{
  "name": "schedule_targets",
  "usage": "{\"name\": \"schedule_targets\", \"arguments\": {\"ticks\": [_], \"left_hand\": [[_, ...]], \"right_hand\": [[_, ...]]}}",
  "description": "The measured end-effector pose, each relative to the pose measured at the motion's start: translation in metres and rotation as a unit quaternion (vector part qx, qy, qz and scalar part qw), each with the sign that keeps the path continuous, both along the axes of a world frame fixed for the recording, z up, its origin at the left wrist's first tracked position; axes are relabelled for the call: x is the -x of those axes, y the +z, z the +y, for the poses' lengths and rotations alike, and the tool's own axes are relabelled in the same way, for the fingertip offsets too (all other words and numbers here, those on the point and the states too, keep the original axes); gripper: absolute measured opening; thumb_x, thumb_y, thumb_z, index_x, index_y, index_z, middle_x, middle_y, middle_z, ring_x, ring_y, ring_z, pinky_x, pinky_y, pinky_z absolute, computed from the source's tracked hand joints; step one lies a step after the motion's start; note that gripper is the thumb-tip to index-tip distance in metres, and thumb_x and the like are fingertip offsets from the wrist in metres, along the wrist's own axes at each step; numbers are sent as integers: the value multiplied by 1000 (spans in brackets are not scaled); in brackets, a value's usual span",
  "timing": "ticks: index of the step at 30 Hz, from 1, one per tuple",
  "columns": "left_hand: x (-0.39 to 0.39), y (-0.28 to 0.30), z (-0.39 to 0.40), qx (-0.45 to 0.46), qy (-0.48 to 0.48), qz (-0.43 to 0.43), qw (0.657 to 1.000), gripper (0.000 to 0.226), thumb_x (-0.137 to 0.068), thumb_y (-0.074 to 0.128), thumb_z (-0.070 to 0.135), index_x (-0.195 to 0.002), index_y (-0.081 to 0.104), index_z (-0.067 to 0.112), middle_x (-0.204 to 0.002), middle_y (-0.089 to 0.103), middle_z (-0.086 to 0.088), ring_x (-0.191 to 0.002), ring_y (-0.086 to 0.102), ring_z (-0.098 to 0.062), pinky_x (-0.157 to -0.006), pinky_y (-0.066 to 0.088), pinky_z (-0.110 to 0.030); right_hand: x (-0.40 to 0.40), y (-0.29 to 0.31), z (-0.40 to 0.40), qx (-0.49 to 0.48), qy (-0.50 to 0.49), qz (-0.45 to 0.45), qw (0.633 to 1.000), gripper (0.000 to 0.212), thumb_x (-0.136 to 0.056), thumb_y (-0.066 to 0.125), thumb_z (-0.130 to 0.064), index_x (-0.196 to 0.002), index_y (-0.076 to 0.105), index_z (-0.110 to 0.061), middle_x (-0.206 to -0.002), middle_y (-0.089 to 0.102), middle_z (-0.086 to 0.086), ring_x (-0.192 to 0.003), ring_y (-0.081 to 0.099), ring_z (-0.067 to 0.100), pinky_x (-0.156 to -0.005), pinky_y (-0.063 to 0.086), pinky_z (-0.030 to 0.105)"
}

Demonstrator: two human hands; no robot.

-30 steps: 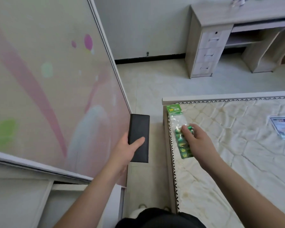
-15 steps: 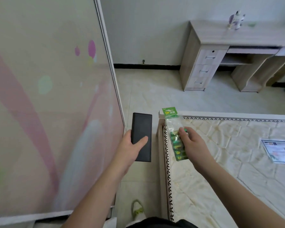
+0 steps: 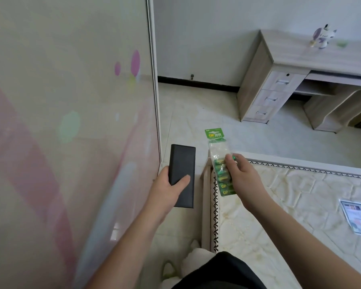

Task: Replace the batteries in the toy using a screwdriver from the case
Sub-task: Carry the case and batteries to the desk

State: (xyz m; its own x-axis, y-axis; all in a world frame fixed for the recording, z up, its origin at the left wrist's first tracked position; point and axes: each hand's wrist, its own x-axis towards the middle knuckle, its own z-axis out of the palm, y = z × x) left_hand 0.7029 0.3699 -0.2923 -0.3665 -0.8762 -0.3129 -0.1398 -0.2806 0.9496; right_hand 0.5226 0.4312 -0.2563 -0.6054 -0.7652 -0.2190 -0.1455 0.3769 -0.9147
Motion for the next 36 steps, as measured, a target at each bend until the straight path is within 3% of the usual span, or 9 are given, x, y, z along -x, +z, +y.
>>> {"name": "schedule_targets", "arguments": {"ticks": [7,15,26,36], "left_hand": [[30,4,-51,4,9,-6,1000,19,-88,69,27,-101,57,35,-105,69,9,-93,68,-9,-77,57,-29],[104,24,-137,-18,28,-7,999,20,-90,68,22,-104,58,32,-103,70,9,-83,68,0,-64,53,-15],[187,43,-231,-67,39,13,997,20,-98,54,27,-117,59,24,-105,70,3,-78,69,-1,-57,52,-15],[247,49,-343,-51,-51,-1,997,18,-98,54,33,-112,61,25,-108,69,1,-97,66,-15,-79,55,-32]], "right_hand": [[34,-13,-63,-2,28,-5,1000,26,-97,46,-46,-97,60,-24,-74,62,-7,-73,62,18,-76,54,47],[102,-5,-149,14,47,-25,998,29,-99,44,-42,-109,59,-19,-81,65,-6,-69,63,10,-67,53,33],[180,-4,-220,33,-7,-80,996,24,-99,46,-39,-105,60,-21,-79,65,-4,-66,61,12,-60,49,29],[232,9,-297,45,-110,-54,991,25,-98,47,-39,-99,60,-18,-75,61,-4,-64,58,12,-58,47,27]]}}
